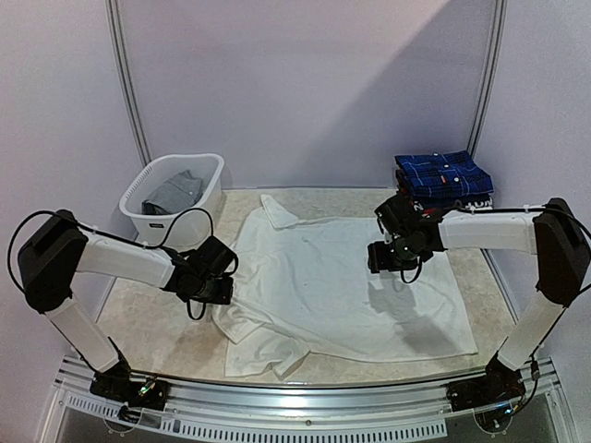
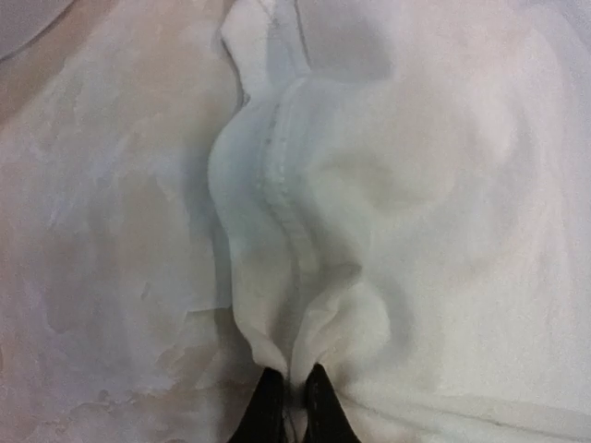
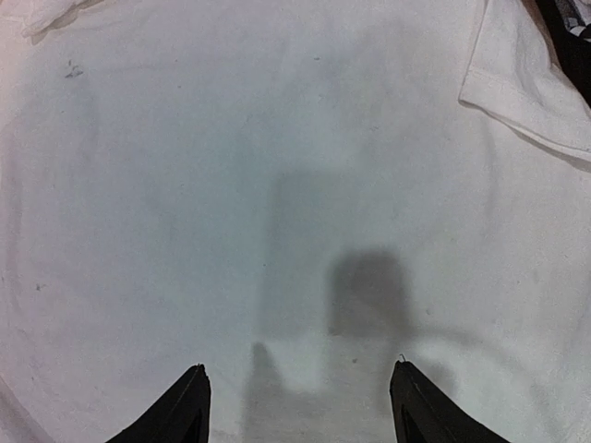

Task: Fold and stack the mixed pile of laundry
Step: Smooth out the flattened T-shirt at the center of the board.

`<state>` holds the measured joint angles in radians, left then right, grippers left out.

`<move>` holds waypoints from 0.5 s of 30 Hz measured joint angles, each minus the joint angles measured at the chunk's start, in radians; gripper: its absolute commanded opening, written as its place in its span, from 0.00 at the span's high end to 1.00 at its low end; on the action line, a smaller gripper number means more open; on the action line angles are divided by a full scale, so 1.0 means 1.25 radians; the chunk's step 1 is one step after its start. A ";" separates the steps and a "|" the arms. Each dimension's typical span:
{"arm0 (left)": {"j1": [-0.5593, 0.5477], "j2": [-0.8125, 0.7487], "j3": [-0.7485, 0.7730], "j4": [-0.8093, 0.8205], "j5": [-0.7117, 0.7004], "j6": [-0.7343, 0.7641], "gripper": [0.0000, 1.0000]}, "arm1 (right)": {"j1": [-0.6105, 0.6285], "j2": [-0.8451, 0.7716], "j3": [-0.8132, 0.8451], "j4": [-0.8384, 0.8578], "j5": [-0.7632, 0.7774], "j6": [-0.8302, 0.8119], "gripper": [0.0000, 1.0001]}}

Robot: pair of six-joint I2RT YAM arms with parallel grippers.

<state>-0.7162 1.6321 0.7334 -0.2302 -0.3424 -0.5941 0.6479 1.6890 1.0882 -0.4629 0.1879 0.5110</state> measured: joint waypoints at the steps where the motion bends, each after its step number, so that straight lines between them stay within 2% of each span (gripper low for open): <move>1: 0.000 -0.004 -0.004 0.002 -0.007 -0.002 0.98 | 0.000 0.000 -0.004 0.000 0.001 0.001 0.32; 4: 0.003 -0.044 -0.034 -0.024 -0.036 -0.008 1.00 | 0.000 0.000 -0.013 -0.001 0.009 0.007 0.32; 9: 0.009 -0.208 -0.094 -0.123 -0.079 -0.029 0.99 | 0.005 -0.001 -0.022 -0.017 0.031 0.021 0.32; 12: 0.010 -0.318 -0.099 -0.170 -0.112 -0.044 0.74 | 0.019 -0.001 -0.012 -0.037 0.048 0.029 0.32; 15: 0.012 -0.385 -0.099 -0.206 -0.141 -0.050 0.55 | 0.029 0.009 0.023 -0.054 0.063 0.031 0.33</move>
<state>-0.7010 1.1515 0.6094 -0.4881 -0.5186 -0.6563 0.6846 1.6997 1.1175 -0.5301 0.2665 0.5491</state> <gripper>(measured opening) 0.271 0.679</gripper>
